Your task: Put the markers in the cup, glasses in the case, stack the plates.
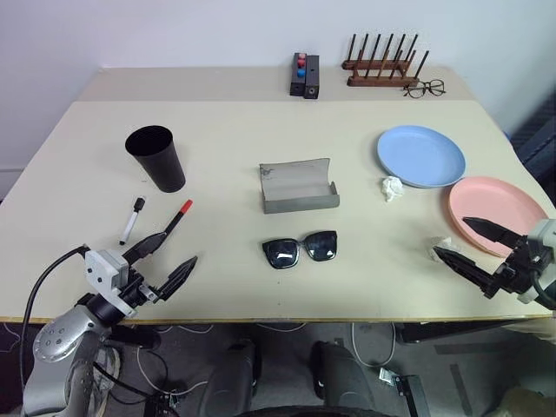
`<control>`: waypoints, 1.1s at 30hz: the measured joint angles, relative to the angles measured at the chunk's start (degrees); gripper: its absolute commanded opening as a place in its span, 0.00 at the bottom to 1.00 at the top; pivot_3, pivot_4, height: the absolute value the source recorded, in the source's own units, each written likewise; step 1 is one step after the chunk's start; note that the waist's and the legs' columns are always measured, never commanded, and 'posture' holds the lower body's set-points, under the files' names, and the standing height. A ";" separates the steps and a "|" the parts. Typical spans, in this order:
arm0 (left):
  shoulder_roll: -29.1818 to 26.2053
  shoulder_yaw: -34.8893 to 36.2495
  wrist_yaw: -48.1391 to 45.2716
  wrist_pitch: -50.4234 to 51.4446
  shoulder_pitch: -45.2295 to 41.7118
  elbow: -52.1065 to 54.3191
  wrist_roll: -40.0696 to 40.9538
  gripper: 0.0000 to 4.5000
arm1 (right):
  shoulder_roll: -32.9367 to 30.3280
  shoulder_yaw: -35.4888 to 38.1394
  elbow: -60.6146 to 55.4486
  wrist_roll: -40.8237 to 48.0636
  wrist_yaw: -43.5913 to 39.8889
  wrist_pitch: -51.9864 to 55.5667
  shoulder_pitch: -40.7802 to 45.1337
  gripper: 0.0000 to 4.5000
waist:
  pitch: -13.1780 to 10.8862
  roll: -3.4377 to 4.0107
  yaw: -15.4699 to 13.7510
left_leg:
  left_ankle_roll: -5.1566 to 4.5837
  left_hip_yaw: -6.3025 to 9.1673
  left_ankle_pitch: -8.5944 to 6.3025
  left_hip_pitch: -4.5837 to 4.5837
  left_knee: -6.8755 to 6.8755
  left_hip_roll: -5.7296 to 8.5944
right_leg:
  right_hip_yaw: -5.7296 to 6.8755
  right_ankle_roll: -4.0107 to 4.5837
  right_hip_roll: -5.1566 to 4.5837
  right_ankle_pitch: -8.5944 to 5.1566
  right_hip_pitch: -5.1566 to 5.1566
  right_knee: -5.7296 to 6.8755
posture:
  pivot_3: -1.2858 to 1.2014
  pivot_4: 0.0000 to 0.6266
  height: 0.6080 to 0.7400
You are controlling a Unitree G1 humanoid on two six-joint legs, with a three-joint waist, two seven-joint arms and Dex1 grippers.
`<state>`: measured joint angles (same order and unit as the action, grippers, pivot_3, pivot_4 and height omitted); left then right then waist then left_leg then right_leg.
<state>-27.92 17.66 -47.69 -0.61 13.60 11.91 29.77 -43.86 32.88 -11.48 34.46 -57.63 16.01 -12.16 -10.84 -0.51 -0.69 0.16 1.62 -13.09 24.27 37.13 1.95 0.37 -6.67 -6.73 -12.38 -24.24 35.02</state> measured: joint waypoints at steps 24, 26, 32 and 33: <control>-2.00 -0.62 -1.54 3.80 -3.53 1.12 1.45 1.00 | -1.65 -4.87 11.68 -2.84 -7.73 -7.08 7.36 0.98 | 0.01 0.00 -0.02 | -0.02 0.01 0.01 -0.01 0.03 0.02 | 0.03 0.00 0.01 0.00 0.02 0.02 | 0.52 0.24 1.00; -1.87 -0.31 -0.99 4.03 -2.91 1.30 1.68 1.00 | -0.94 -5.91 11.74 -2.99 -7.51 -7.52 7.53 0.98 | 0.01 0.00 -0.02 | -0.02 0.01 0.01 -0.01 0.02 0.03 | 0.02 -0.01 0.00 0.00 0.02 0.02 | 0.52 0.24 1.00; -0.29 -0.51 1.57 4.11 -2.55 2.81 1.84 1.00 | -0.72 -9.72 12.93 -3.83 -8.01 -8.52 12.64 0.98 | 0.00 -0.01 -0.03 | -0.02 0.02 0.01 -0.01 0.05 0.03 | 0.02 0.00 0.00 0.01 0.03 0.04 | 0.52 0.24 1.00; 0.10 -0.51 2.09 4.11 -2.58 3.10 1.87 1.00 | -0.62 -10.25 13.03 -3.86 -8.07 -8.57 13.65 0.98 | 0.01 0.00 -0.03 | -0.02 0.01 0.01 -0.01 0.05 0.03 | 0.02 0.00 0.00 0.01 0.03 0.04 | 0.52 0.24 1.00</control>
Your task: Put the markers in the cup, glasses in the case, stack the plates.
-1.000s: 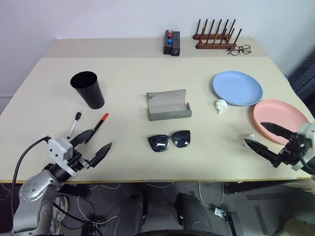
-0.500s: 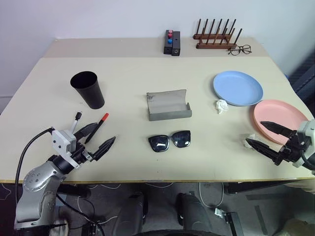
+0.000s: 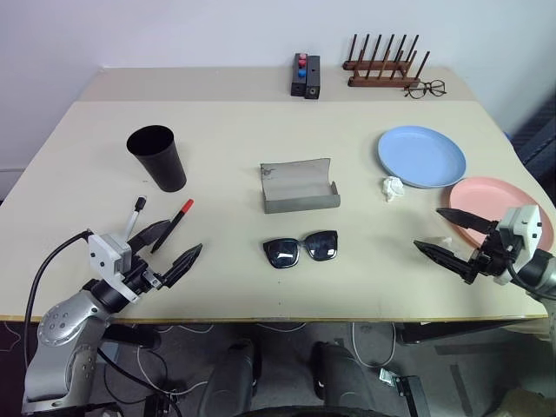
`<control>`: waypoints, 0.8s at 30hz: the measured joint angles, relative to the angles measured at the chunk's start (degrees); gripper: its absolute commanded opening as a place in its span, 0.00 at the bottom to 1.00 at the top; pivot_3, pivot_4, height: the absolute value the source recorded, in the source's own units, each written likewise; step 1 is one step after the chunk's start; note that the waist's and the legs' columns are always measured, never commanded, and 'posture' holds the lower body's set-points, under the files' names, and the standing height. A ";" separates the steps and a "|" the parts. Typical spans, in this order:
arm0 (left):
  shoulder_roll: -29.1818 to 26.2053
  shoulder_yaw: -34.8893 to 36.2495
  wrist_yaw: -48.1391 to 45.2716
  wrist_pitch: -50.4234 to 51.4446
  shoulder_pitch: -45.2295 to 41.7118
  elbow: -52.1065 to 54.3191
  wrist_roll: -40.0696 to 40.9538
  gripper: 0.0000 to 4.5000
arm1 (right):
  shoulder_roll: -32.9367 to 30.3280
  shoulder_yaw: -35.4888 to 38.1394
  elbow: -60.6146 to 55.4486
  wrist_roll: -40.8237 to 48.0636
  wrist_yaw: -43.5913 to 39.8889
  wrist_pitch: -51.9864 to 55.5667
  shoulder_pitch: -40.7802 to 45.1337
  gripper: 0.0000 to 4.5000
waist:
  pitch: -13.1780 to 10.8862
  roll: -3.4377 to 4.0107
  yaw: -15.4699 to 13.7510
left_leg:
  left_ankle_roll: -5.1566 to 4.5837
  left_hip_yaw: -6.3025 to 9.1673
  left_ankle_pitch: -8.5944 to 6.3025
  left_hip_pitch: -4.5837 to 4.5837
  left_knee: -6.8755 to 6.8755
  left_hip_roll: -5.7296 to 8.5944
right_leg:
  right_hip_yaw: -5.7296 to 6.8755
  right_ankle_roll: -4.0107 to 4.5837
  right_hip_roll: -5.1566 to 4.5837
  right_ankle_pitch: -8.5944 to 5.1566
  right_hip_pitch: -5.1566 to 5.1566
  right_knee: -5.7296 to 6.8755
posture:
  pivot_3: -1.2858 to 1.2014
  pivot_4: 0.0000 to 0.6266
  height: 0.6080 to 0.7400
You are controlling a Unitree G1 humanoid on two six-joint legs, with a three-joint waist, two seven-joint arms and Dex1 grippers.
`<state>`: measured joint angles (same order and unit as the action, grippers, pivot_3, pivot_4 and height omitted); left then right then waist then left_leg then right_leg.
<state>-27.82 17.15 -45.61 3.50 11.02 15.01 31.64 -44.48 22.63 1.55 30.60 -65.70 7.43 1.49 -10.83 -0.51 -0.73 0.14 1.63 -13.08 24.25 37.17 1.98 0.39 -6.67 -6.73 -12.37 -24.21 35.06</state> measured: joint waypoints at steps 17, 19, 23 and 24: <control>0.40 2.42 20.16 17.32 -5.93 3.07 1.44 1.00 | 1.28 -13.75 5.20 -0.64 -8.63 -0.20 18.97 0.98 | -0.02 -0.03 0.13 | -0.01 0.03 0.01 -0.02 0.05 0.02 | 0.01 -0.05 0.06 0.03 0.00 0.12 | 0.52 0.24 1.00; -0.79 2.89 22.61 23.12 -7.57 4.39 3.91 1.00 | 2.28 -15.93 6.28 -1.08 -10.15 -0.25 22.19 0.98 | -0.02 -0.03 0.18 | 0.00 0.05 0.01 -0.03 0.05 0.01 | 0.01 -0.05 0.10 0.03 -0.01 0.15 | 0.52 0.24 1.00; -2.73 3.97 26.41 33.04 -10.01 7.99 8.86 1.00 | 4.91 -19.53 9.88 -2.42 -11.89 -0.48 28.87 0.98 | -0.03 -0.03 0.24 | 0.00 0.04 0.02 -0.04 0.05 0.03 | 0.01 -0.06 0.10 0.03 -0.02 0.17 | 0.52 0.24 1.00; -2.88 4.24 27.30 34.96 -10.50 8.57 9.96 1.00 | 5.34 -20.05 10.48 -2.79 -12.30 -0.50 29.90 0.98 | -0.03 -0.03 0.16 | 0.00 0.05 0.02 -0.04 0.04 0.04 | 0.01 -0.08 0.10 0.04 -0.01 0.17 | 0.52 0.24 1.00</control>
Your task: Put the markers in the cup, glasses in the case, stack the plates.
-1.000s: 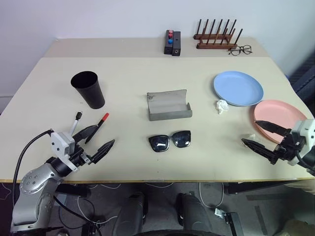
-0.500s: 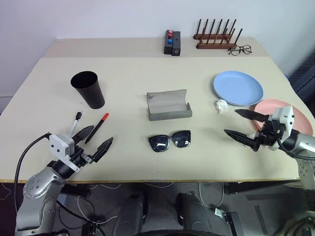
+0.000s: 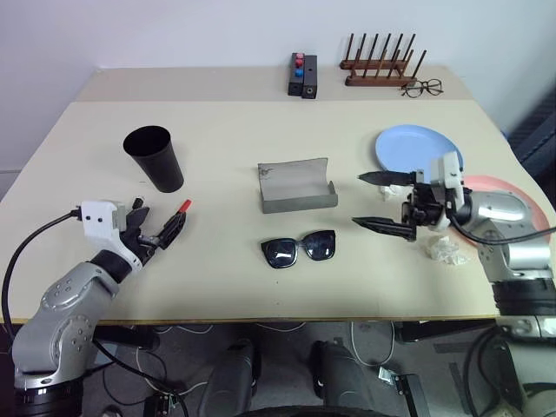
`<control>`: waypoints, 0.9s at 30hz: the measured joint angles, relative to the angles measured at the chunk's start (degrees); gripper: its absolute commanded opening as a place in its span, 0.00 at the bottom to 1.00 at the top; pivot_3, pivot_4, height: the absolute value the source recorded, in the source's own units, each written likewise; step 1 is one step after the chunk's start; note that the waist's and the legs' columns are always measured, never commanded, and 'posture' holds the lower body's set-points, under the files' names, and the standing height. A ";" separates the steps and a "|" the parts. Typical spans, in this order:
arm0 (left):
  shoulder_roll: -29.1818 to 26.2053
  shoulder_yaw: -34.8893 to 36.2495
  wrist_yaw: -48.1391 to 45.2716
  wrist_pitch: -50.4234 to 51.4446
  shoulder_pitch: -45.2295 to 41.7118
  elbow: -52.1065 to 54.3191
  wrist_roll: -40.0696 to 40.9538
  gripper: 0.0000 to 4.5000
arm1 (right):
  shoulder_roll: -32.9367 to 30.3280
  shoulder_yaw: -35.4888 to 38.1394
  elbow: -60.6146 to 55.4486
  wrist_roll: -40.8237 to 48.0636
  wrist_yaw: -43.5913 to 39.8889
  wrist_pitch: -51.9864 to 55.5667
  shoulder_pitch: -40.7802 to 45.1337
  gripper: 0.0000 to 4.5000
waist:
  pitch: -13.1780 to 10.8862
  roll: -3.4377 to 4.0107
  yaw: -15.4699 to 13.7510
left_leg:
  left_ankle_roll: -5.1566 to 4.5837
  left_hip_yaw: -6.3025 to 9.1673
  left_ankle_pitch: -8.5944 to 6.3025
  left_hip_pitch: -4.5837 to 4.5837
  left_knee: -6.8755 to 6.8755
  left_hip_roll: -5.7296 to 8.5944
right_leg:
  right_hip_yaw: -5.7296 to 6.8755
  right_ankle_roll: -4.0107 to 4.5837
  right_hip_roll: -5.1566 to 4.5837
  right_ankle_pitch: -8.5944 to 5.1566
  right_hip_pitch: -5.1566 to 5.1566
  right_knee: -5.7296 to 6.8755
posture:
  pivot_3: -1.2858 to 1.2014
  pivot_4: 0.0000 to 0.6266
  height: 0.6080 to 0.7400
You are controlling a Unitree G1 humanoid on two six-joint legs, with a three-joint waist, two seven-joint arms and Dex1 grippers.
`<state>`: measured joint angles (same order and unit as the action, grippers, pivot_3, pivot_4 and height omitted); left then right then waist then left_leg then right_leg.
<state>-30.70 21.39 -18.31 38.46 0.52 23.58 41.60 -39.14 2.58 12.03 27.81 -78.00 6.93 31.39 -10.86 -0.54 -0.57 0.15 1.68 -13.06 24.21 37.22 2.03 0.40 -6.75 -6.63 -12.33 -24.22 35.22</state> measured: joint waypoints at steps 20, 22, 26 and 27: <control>-5.37 -5.34 12.72 27.85 -18.59 -9.12 -1.91 1.00 | 6.05 -4.06 1.08 -1.63 1.29 1.43 8.21 0.98 | -0.02 -0.04 0.17 | 0.12 0.04 0.07 -0.02 -0.06 0.17 | 0.00 -0.18 0.11 0.11 -0.03 0.07 | 0.52 0.24 1.00; -6.93 -7.09 10.50 28.57 -19.43 -9.71 -2.65 1.00 | 6.05 -4.06 1.06 -1.74 1.33 1.57 8.21 0.98 | -0.02 -0.04 0.25 | 0.13 0.04 0.07 -0.02 -0.09 0.17 | 0.00 -0.18 0.11 0.11 -0.05 0.07 | 0.52 0.24 1.00; -8.03 -9.52 6.44 28.92 -21.35 -11.50 -3.66 1.00 | 6.05 -4.15 0.59 -1.87 1.17 2.08 8.24 0.98 | -0.02 -0.04 0.31 | 0.16 0.05 0.08 -0.02 -0.10 0.15 | 0.00 -0.17 0.11 0.11 -0.06 0.07 | 0.52 0.24 1.00; -8.17 -9.85 5.78 28.98 -21.74 -11.95 -3.88 1.00 | 6.05 -4.15 0.44 -1.91 1.12 2.19 8.26 0.98 | -0.02 -0.03 0.32 | 0.16 0.05 0.09 -0.02 -0.10 0.15 | 0.00 -0.17 0.11 0.11 -0.06 0.07 | 0.52 0.24 1.00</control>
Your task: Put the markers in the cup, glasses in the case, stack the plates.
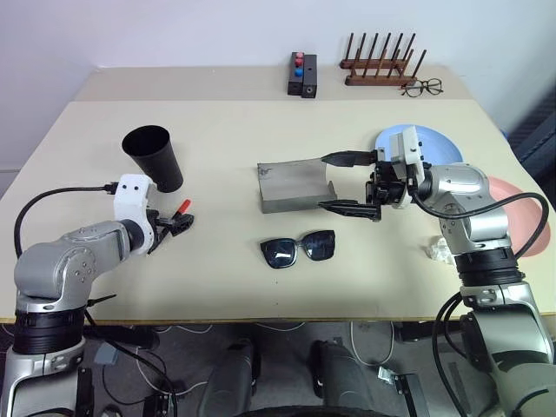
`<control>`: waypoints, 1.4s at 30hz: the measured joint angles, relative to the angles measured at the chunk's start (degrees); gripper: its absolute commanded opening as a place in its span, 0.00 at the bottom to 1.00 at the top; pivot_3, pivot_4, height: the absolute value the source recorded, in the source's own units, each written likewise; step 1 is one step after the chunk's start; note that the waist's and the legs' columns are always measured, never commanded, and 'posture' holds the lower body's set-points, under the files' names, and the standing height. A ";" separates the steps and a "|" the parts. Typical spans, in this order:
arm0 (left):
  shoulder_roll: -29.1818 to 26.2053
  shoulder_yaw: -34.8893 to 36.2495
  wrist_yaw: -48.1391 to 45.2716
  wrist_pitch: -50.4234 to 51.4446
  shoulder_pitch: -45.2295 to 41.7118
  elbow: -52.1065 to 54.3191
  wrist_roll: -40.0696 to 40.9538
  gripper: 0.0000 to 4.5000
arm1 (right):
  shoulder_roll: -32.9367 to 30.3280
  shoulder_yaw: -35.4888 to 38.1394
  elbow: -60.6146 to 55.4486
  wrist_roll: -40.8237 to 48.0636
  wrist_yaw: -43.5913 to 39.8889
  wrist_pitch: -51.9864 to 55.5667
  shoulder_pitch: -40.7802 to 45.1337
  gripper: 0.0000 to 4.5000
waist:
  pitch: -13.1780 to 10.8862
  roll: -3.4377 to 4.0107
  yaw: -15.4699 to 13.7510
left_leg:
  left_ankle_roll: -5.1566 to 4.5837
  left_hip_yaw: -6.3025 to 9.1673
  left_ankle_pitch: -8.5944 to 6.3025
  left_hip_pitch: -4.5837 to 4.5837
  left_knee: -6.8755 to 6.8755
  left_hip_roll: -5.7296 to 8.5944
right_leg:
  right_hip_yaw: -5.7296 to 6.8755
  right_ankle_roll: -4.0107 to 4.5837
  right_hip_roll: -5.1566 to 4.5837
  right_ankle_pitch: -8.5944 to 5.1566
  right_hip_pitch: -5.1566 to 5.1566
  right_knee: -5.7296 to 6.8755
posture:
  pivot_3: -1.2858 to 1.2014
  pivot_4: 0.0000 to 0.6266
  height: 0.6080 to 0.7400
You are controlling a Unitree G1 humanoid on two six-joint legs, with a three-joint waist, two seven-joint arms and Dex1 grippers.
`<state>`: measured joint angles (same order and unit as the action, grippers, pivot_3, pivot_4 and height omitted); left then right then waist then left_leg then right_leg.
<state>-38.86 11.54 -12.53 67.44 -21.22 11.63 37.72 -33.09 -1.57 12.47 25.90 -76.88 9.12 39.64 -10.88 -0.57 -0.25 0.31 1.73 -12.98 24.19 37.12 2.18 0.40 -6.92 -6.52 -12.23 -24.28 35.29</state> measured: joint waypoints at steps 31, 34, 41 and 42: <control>-2.11 -2.05 -5.98 2.99 -1.76 -4.15 -9.00 0.11 | -1.50 -2.26 1.34 -3.33 -3.39 0.18 0.27 1.00 | 0.00 0.01 0.27 | 0.00 -0.02 0.00 -0.05 -0.03 -0.02 | -0.01 -0.01 -0.01 0.00 -0.01 0.04 | 0.52 0.24 1.00; -1.93 -1.49 -6.01 3.35 -1.91 -4.36 -9.53 0.00 | -1.49 -2.26 1.35 -3.32 -3.39 0.17 0.31 1.00 | 0.00 0.01 0.53 | 0.00 -0.01 0.00 -0.05 -0.03 -0.01 | -0.01 -0.02 -0.03 0.01 0.00 0.04 | 0.52 0.24 1.00; -1.67 -0.80 -8.76 4.24 -0.63 -1.74 -8.86 0.00 | -1.56 -2.21 1.91 -3.31 -3.24 -0.01 0.44 1.00 | 0.00 0.01 0.97 | 0.01 -0.03 0.00 -0.07 -0.04 -0.02 | -0.02 -0.02 -0.05 0.01 0.00 0.07 | 0.52 0.24 1.00; -1.41 -1.39 -10.29 4.11 0.14 -0.16 -7.80 0.00 | -1.56 -2.18 2.36 -3.32 -3.24 -0.03 0.62 1.00 | 0.00 0.00 0.91 | 0.01 -0.02 0.00 -0.06 -0.03 -0.03 | -0.02 -0.02 -0.09 0.01 0.00 0.07 | 0.52 0.24 1.00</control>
<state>-40.28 10.15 -22.82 71.55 -21.08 11.47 29.92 -34.65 -3.75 14.84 22.58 -80.13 9.09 40.26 -10.88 -0.57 0.66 0.32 1.71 -12.98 24.14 37.09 2.15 0.38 -6.95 -6.61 -12.22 -24.28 35.37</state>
